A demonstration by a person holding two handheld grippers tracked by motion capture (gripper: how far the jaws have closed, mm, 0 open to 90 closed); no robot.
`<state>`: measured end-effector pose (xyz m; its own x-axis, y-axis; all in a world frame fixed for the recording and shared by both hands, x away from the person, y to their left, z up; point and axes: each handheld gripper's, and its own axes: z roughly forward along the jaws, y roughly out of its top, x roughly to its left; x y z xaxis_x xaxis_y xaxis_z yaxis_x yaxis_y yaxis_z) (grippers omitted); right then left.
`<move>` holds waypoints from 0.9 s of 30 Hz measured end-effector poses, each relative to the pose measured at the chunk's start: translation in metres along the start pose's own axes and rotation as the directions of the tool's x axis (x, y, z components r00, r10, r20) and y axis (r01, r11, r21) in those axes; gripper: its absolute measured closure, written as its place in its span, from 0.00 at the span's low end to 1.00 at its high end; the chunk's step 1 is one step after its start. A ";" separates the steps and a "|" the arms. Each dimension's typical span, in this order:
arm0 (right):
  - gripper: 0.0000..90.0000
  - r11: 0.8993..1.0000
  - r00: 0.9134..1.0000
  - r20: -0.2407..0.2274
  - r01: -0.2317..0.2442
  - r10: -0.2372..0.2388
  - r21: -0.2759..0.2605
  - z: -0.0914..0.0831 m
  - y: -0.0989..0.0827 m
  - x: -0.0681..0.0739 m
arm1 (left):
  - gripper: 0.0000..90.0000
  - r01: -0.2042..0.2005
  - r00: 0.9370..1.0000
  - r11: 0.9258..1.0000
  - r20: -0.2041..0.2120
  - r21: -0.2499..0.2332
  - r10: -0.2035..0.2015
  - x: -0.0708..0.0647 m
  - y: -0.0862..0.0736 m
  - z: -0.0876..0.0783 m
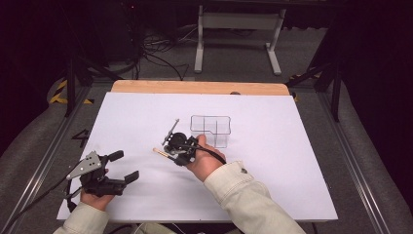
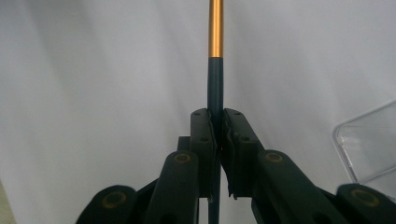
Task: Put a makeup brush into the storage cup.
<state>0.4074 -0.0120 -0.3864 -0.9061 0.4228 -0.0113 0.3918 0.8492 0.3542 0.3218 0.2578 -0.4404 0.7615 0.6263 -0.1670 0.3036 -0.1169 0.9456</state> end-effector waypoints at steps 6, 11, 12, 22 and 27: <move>0.93 0.995 1.000 0.006 0.025 -0.025 -0.091 -0.019 -0.004 0.006 | 0.02 -0.002 1.000 1.000 -0.002 0.004 0.002 0.000 0.000 0.000; 0.93 0.992 1.000 0.008 0.027 -0.026 -0.123 -0.027 -0.007 0.005 | 0.02 -0.001 1.000 1.000 -0.003 0.004 0.001 0.000 0.000 0.000; 0.93 0.990 1.000 0.010 0.029 -0.028 -0.136 -0.029 -0.008 0.004 | 0.02 -0.001 1.000 1.000 -0.002 0.004 0.001 0.000 0.000 0.000; 0.93 0.964 1.000 0.023 0.016 -0.010 -0.266 -0.051 -0.019 0.001 | 0.02 -0.003 1.000 1.000 -0.004 0.010 0.003 0.000 0.000 0.001; 0.93 0.940 0.998 0.055 0.037 -0.020 -0.338 -0.059 -0.025 0.003 | 0.02 -0.001 1.000 1.000 -0.004 0.013 0.001 0.000 0.000 0.001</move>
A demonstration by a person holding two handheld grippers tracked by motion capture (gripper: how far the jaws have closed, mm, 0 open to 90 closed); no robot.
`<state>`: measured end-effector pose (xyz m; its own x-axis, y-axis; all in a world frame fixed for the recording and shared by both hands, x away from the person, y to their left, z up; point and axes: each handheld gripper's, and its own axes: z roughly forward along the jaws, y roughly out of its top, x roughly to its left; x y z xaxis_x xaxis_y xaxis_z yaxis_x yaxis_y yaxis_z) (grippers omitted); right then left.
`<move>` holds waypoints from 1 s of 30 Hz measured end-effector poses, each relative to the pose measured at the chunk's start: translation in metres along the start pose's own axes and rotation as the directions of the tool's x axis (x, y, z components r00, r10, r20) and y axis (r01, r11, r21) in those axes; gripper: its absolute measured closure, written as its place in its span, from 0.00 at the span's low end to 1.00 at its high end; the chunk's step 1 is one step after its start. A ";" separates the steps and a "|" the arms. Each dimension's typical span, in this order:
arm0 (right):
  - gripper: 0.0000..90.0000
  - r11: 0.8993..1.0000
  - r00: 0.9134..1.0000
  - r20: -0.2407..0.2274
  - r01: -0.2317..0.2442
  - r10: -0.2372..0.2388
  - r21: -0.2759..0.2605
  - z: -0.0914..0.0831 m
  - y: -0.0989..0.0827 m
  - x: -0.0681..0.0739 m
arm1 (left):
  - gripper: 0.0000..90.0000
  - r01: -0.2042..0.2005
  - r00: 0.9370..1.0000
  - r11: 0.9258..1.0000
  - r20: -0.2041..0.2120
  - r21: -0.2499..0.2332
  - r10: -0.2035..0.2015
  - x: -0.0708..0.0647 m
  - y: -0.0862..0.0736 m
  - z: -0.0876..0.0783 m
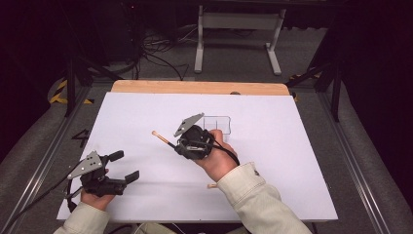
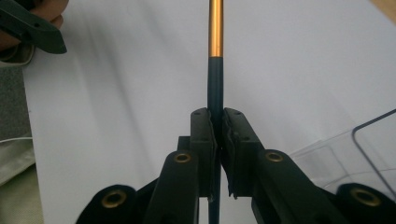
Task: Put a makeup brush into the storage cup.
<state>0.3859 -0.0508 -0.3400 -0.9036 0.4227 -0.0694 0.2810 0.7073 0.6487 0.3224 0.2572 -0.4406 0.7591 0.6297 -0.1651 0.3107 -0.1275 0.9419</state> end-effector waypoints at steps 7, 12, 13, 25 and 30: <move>0.93 0.995 1.000 0.014 -0.009 0.010 -0.094 -0.011 -0.006 -0.002 | 0.02 0.003 1.000 1.000 -0.002 0.001 -0.003 0.000 0.000 0.000; 0.92 0.985 0.999 0.046 0.009 -0.001 -0.169 -0.017 -0.015 -0.003 | 0.02 0.003 1.000 1.000 0.000 0.006 -0.003 0.000 0.000 0.000; 0.92 0.983 0.999 0.051 0.016 -0.007 -0.183 -0.018 -0.017 -0.003 | 0.02 0.003 1.000 1.000 -0.002 0.004 -0.003 0.000 0.000 0.000; 0.92 0.951 0.998 0.053 -0.027 0.045 -0.309 -0.029 -0.032 -0.014 | 0.03 0.001 1.000 1.000 -0.005 0.008 -0.001 0.000 0.000 0.001; 0.92 0.926 0.997 0.038 -0.054 0.074 -0.374 -0.036 -0.039 -0.020 | 0.03 0.004 1.000 1.000 -0.004 0.008 -0.004 0.000 0.000 0.001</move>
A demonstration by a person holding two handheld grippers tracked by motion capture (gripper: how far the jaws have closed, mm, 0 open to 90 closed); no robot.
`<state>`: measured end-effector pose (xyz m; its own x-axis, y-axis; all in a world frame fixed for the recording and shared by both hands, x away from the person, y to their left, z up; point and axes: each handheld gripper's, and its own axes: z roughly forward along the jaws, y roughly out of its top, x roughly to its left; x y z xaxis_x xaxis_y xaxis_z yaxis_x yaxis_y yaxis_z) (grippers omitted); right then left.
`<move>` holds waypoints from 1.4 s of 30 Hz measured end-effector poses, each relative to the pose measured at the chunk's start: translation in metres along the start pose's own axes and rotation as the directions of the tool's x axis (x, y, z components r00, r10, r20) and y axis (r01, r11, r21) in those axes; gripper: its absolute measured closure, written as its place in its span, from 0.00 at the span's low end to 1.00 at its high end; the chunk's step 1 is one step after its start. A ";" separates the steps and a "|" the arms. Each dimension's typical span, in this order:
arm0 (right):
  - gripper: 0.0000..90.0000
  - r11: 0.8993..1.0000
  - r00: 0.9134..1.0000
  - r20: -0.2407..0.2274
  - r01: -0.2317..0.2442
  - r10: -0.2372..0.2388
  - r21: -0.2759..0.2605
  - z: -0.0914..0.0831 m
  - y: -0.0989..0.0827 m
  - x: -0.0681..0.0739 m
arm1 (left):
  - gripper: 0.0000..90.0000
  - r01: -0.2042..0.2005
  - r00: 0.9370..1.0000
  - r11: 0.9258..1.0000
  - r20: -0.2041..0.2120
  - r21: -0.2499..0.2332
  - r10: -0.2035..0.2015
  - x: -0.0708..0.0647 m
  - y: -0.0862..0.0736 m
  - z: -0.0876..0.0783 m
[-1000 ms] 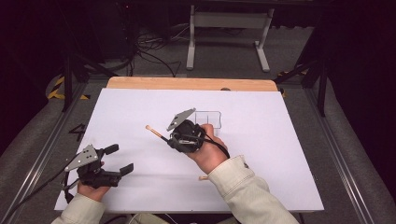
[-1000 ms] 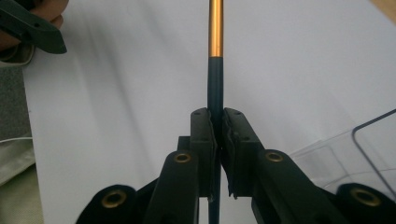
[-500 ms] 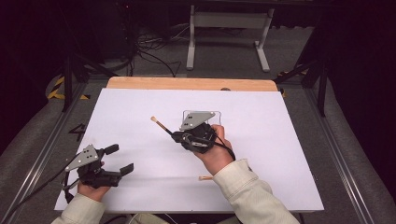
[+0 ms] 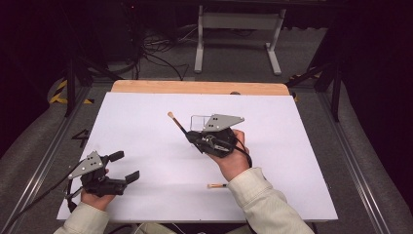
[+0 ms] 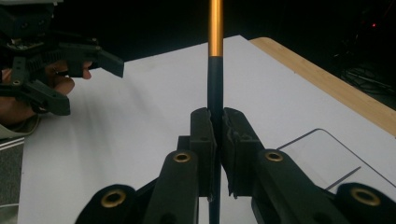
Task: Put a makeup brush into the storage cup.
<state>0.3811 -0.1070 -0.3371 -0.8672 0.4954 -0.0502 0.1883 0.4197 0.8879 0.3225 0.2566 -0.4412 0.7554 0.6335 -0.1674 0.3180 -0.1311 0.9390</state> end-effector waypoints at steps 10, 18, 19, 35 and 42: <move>0.92 0.994 1.000 0.025 -0.005 0.007 -0.106 -0.013 -0.004 -0.008 | 0.03 -0.001 1.000 1.000 0.000 0.000 0.001 0.000 0.000 0.000; 0.92 0.984 0.998 0.039 -0.040 0.047 -0.174 -0.022 -0.008 -0.018 | 0.03 0.002 1.000 1.000 0.002 -0.003 -0.002 0.000 0.000 0.000; 0.92 0.983 0.998 0.045 -0.041 0.050 -0.181 -0.023 -0.008 -0.019 | 0.03 0.002 1.000 1.000 0.002 -0.003 -0.002 0.000 0.000 0.000; 0.93 0.968 0.988 0.142 -0.027 0.065 -0.251 -0.026 -0.014 -0.033 | 0.03 0.000 1.000 1.000 0.001 -0.004 0.000 0.000 0.000 0.000; 0.92 0.958 0.977 0.187 -0.042 0.098 -0.285 -0.025 -0.016 -0.041 | 0.03 0.000 1.000 1.000 0.000 -0.006 0.000 0.000 0.000 0.000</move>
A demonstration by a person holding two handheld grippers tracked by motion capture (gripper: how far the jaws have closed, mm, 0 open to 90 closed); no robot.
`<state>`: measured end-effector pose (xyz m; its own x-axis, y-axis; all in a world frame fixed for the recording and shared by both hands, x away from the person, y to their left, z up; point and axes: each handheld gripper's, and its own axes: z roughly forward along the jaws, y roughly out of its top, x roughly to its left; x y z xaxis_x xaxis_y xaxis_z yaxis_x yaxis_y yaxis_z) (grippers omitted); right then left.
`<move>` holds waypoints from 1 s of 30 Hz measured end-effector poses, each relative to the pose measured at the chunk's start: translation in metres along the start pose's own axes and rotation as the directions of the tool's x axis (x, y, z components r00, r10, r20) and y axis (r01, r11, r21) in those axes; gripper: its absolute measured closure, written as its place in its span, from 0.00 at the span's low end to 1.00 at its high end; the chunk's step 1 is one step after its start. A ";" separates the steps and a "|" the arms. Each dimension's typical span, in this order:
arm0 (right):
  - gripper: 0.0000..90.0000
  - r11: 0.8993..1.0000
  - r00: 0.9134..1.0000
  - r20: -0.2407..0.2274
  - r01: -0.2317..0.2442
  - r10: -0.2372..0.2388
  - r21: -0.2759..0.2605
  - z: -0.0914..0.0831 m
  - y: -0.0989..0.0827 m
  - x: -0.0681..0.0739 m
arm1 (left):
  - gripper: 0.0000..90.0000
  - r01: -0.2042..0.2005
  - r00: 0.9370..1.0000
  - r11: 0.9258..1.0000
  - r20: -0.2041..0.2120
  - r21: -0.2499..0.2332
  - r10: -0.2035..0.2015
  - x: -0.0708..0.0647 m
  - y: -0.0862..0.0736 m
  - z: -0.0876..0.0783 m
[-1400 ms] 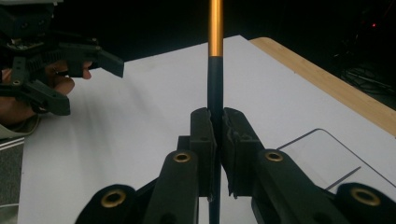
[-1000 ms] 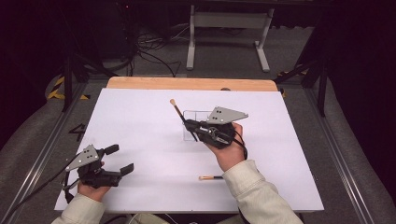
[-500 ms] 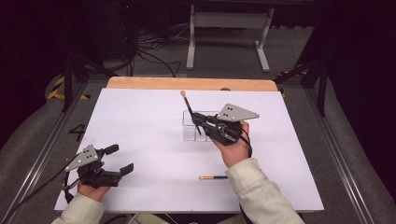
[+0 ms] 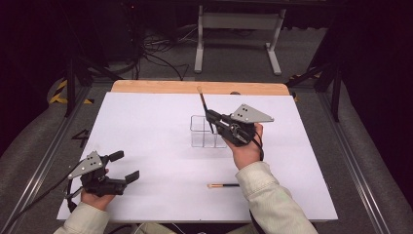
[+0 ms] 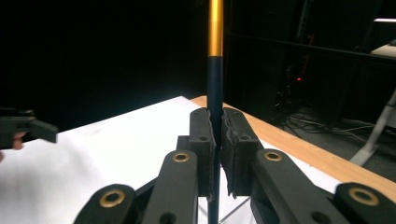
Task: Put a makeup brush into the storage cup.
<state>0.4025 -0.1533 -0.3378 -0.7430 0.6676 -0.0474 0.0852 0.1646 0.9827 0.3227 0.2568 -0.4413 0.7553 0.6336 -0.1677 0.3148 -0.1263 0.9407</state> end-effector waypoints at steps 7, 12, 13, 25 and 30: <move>0.93 0.999 0.999 0.040 -0.028 0.029 -0.031 0.002 -0.003 -0.006 | 0.03 0.000 1.000 1.000 0.002 0.001 0.000 0.000 0.000 0.000; 0.93 0.999 0.997 0.068 -0.029 0.031 -0.035 0.007 -0.005 -0.009 | 0.03 -0.002 1.000 1.000 0.003 0.003 0.002 0.000 0.000 0.000; 0.92 0.999 0.997 0.069 -0.028 0.031 -0.037 0.008 -0.006 -0.009 | 0.03 -0.002 1.000 1.000 0.002 0.002 0.002 0.000 0.000 0.000; 0.92 0.997 0.990 0.123 -0.064 0.068 -0.035 0.020 -0.018 -0.015 | 0.02 0.003 1.000 1.000 0.005 -0.002 -0.003 0.001 0.000 0.000; 0.92 0.996 0.988 0.130 -0.078 0.082 -0.032 0.023 -0.025 -0.018 | 0.02 0.003 1.000 1.000 0.005 -0.002 -0.003 0.001 0.000 0.001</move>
<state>0.4287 -0.1524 -0.3657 -0.6412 0.7673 0.0104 0.1219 0.0885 0.9886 0.3236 0.2567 -0.4413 0.7574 0.6299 -0.1721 0.3161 -0.1231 0.9407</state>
